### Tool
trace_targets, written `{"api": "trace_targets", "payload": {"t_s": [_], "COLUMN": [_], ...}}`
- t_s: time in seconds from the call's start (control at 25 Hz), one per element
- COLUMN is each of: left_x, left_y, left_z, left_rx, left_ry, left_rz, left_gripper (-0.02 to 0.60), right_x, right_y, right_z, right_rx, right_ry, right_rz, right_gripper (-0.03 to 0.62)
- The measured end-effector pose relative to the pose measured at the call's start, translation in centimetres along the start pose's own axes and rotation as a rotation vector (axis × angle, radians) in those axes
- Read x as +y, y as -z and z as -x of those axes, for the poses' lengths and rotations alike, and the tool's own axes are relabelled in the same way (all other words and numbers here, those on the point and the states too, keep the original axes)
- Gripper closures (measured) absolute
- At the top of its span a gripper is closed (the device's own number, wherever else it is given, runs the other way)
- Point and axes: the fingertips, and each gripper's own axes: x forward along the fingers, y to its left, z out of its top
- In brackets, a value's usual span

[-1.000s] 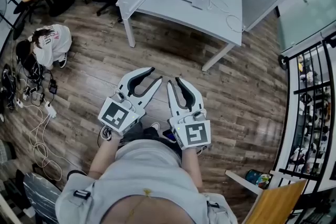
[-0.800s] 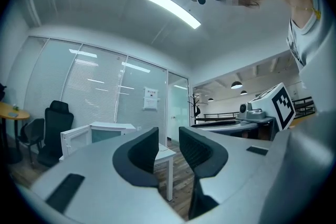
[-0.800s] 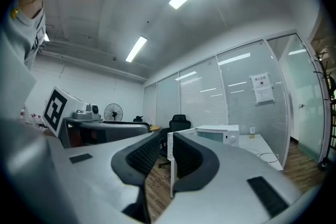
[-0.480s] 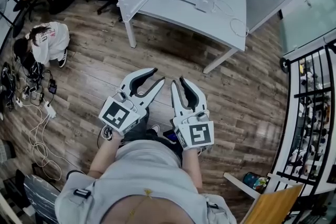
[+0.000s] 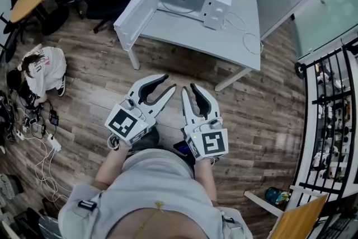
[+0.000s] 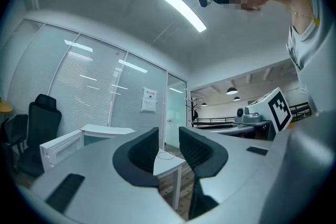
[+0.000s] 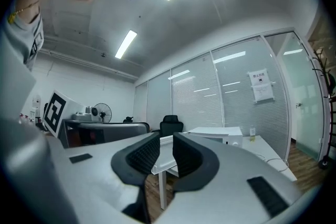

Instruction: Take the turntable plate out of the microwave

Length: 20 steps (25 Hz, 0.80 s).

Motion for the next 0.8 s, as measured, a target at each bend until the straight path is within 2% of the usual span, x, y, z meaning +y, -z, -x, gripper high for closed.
{"api": "trace_targets", "payload": {"t_s": [0.24, 0.4, 0.56, 0.8], "left_x": [6.1, 9.4, 11.5, 13.5], "left_y": [0.3, 0.5, 0.7, 1.1], "left_z": [-1.9, -2.0, -2.1, -2.7], "left_rx": [0.026, 0.021, 0.022, 0.044], "left_ry": [0.017, 0.025, 0.028, 0.017], "left_rz": [-0.035, -0.012, 0.002, -0.016], "left_gripper": [0.456, 0.456, 0.456, 0.456], "right_x": [-1.2, -1.0, -0.9, -1.3], "right_y": [0.0, 0.5, 1.0, 1.6], "right_z": [-6.7, -9.9, -11.9, -14.1], "right_rx": [-0.002, 0.002, 0.015, 0.039], "right_ry": [0.016, 0.018, 0.027, 0.034], "right_rz": [-0.01, -0.023, -0.024, -0.031], "right_gripper": [0.51, 0.51, 0.51, 0.51]}}
